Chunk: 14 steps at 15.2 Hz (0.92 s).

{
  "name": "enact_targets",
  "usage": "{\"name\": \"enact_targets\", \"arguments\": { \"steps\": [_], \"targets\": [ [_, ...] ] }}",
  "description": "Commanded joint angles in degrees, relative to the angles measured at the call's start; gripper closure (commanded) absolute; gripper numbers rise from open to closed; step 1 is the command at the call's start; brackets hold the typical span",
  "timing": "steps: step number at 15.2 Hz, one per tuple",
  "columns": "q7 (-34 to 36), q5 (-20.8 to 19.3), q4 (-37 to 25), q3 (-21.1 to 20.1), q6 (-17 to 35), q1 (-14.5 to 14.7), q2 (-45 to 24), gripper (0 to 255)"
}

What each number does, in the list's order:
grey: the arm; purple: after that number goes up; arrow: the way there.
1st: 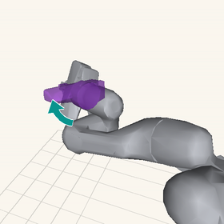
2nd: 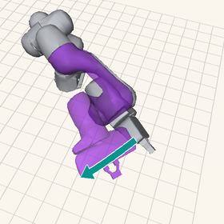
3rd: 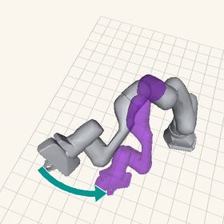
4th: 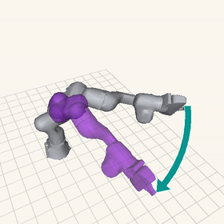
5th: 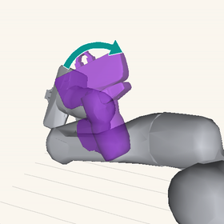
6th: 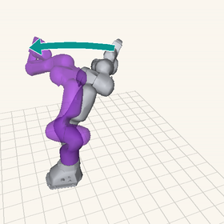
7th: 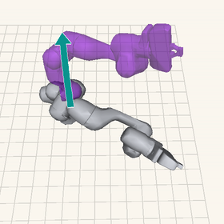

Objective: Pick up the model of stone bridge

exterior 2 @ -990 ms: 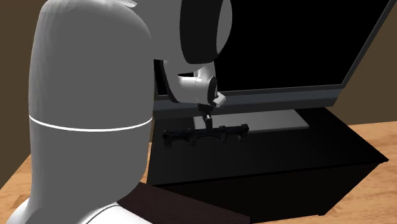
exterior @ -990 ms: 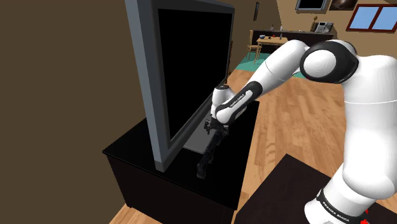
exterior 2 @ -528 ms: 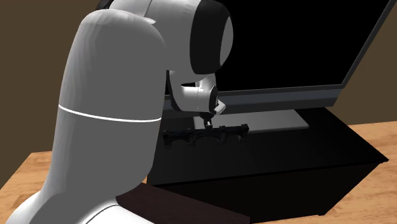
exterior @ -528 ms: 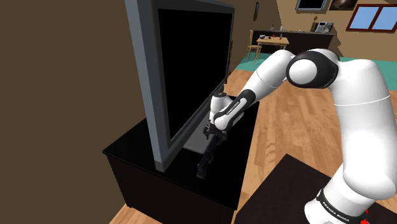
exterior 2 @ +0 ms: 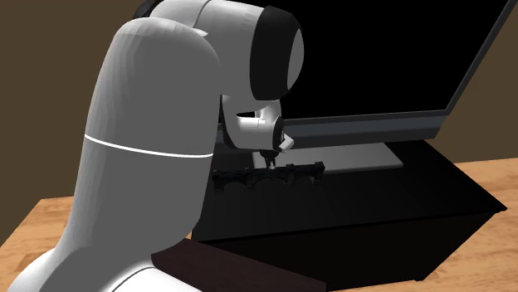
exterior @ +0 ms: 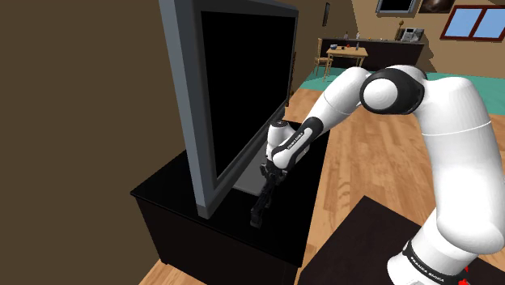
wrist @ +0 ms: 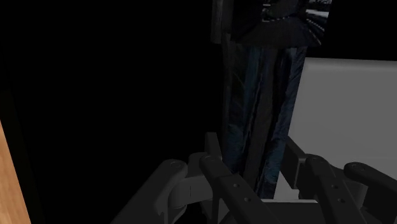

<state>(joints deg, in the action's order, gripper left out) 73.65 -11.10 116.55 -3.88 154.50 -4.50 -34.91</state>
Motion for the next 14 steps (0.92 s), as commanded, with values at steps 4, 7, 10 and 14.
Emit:
{"name": "enact_targets", "arguments": {
  "steps": [4, 7, 10, 14],
  "targets": [
    [0.0, 0.0, 0.0, 0.0, 0.1, 0.0, -0.1, 255],
    [-0.3, 0.3, 0.4, -0.3, -1.0, -0.2, 1.5, 255],
    [-0.6, 0.6, 0.9, -0.7, -2.6, -0.5, 3.5, 255],
    [-1.1, 1.2, 1.4, -1.2, -4.7, -0.9, 6.1, 255]
  ]
}}
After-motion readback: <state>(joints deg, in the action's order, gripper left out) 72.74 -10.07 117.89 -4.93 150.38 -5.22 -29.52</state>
